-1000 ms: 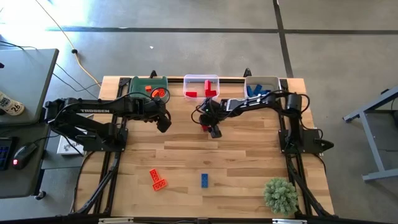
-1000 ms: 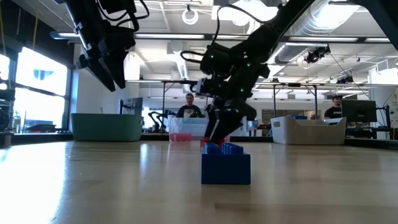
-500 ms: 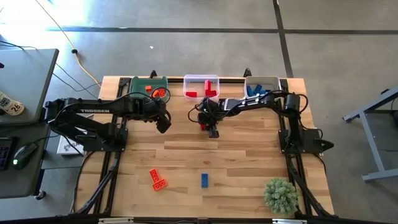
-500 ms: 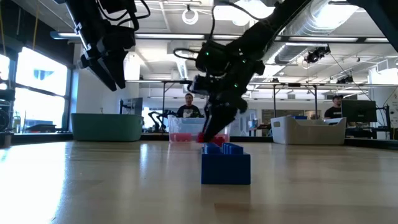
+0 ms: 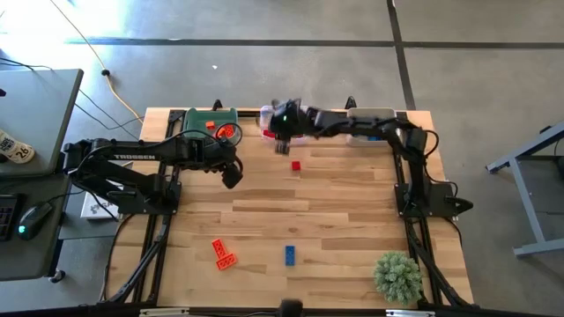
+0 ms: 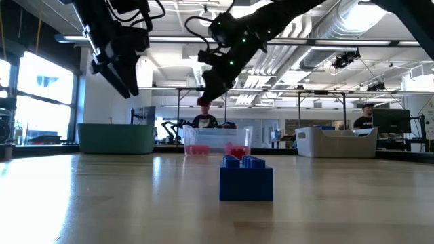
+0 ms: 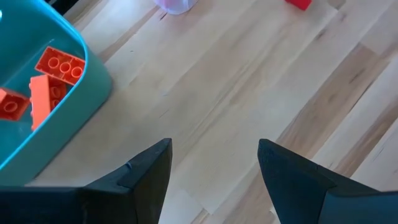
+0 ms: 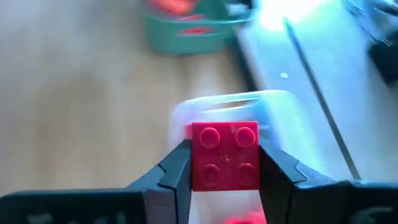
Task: Sort & place blocks by color
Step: Put the red game piece into the transparent bin
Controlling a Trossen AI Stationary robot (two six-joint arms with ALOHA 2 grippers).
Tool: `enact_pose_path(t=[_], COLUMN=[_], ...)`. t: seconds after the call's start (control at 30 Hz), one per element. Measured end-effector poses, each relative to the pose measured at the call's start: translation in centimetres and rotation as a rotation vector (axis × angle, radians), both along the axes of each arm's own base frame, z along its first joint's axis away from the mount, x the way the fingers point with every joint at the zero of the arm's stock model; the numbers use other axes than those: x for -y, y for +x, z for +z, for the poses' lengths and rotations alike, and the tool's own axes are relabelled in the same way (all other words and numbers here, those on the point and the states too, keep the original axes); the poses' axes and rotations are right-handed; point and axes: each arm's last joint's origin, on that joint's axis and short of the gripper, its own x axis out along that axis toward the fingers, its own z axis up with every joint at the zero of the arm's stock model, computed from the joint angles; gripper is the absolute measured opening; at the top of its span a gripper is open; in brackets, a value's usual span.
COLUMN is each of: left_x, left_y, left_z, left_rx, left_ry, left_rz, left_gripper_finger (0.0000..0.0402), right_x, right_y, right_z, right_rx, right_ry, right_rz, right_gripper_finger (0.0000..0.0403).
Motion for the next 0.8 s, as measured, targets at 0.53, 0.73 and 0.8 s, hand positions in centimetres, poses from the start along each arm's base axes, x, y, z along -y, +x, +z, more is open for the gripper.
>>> enact_pose_path(t=[0.53,0.73,0.8], left_x=[0.1,0.7,1.0], left_y=[0.1,0.3,0.4], left_z=[0.0,0.0,-0.1], left_rx=[-0.161,-0.23,-0.248], left_ry=[0.115,0.161,0.178], left_rz=[-0.39,-0.691,-0.782], left_gripper_finger=[0.0225,0.0225,0.0225], right_x=[7.9,7.6,7.6], right_y=[-4.5,-4.6,-4.6], right_z=[-0.8,-0.9,-1.0], right_rx=[0.11,0.126,0.127], right_ry=[0.375,0.456,0.48], right_rz=[-0.514,-0.551,-0.561], right_gripper_finger=[0.0113,0.0113,0.0113])
